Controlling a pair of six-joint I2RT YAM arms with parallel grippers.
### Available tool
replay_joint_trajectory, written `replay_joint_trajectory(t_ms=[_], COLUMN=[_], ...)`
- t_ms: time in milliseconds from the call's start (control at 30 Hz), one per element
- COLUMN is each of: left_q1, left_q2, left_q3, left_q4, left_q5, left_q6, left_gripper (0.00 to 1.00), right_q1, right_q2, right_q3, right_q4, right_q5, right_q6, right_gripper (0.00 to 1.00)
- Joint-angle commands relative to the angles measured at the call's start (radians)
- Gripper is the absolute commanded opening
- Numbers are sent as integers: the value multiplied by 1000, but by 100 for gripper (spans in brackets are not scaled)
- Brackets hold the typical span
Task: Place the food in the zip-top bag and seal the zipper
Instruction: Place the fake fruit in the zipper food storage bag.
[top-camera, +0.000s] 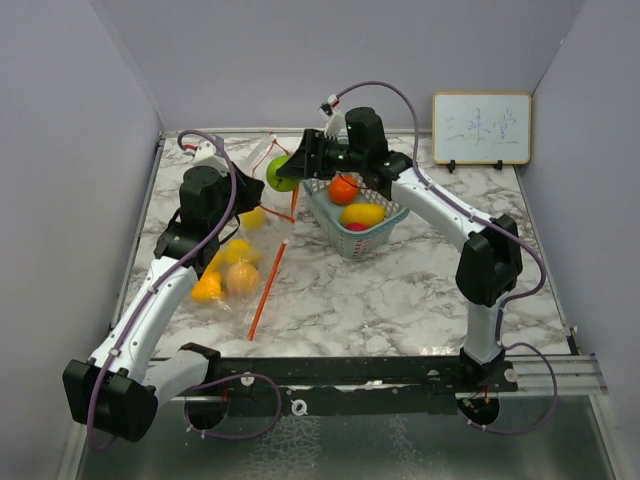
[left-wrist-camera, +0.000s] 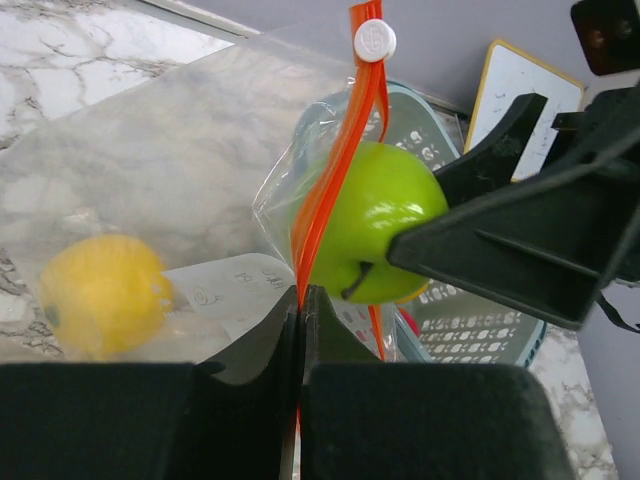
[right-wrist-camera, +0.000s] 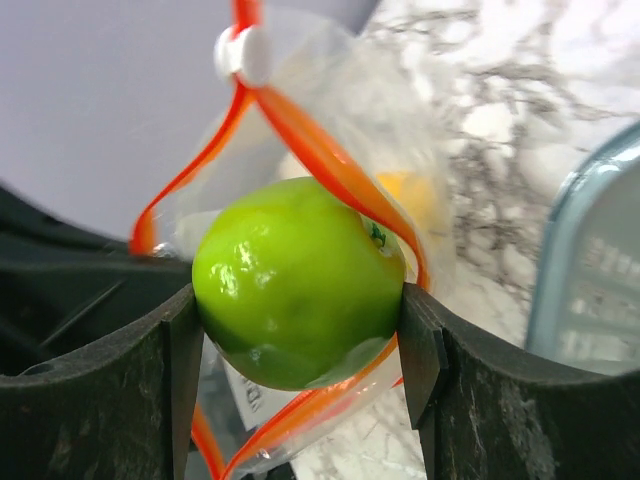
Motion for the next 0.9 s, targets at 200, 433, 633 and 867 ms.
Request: replay_joint_trajectory(t_ms=[200,433,633,867], left_q1=[-5,-5,-5,-3], left_q2=[8,23,28,26], left_q3=[23,16,14,14], left_q4=[93,93,70,51], left_q5=[71,64,36,28], left_q6=[-50,-53,-43,-36], left_gripper=[0,0,0,0], right_q1=[53,58,43,-75], right_q2=[81,42,-27,-59], right_q3=[228,271,298,167], right_q4=[-310,-343,-448,-479], right_q5=[290,323,487,566], right_q6=[-204,-236,-296,-264], right_gripper=[60,100,100,98])
